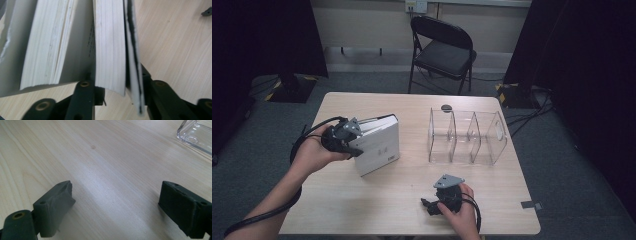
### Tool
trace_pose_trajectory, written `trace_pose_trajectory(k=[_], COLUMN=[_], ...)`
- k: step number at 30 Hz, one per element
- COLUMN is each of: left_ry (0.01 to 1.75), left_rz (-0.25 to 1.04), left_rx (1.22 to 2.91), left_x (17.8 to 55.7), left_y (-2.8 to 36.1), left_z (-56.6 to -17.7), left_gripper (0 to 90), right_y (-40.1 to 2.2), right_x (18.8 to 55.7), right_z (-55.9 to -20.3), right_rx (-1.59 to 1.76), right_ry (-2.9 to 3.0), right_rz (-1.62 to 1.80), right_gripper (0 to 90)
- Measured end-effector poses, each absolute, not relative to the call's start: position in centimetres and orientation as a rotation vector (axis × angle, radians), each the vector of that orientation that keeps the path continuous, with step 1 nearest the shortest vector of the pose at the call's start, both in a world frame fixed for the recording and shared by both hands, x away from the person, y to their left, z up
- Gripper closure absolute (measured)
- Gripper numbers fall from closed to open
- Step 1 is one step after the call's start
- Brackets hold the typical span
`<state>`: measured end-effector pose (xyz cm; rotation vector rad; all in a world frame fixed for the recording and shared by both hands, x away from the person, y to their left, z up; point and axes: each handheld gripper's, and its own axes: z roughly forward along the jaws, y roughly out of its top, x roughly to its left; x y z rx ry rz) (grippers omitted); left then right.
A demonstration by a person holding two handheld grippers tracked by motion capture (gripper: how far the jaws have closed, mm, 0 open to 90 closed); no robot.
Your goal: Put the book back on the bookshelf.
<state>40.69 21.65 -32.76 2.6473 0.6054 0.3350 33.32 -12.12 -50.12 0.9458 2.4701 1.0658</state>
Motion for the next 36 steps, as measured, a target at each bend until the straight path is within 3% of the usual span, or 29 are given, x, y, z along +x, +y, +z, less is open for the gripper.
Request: trace_pose_trajectory(k=[4,23,36], left_ry=[0.598,0.517,0.543], left_rz=[0.293,0.253,0.28], left_rx=[2.651,2.651,2.656], left_x=[40.6,38.5,39.4], left_y=[21.6,22.8,23.3], left_z=[-32.7,-32.7,-32.2], left_gripper=[74.5,74.6,69.9], right_y=[-12.1,-12.0,-11.9], right_x=[33.3,33.4,33.8], right_z=[-50.1,-50.1,-50.1], right_rx=[0.946,0.943,0.966], right_ry=[2.47,2.469,2.463], right_rz=[1.066,1.069,1.055], right_gripper=[10.2,10.2,10.1])
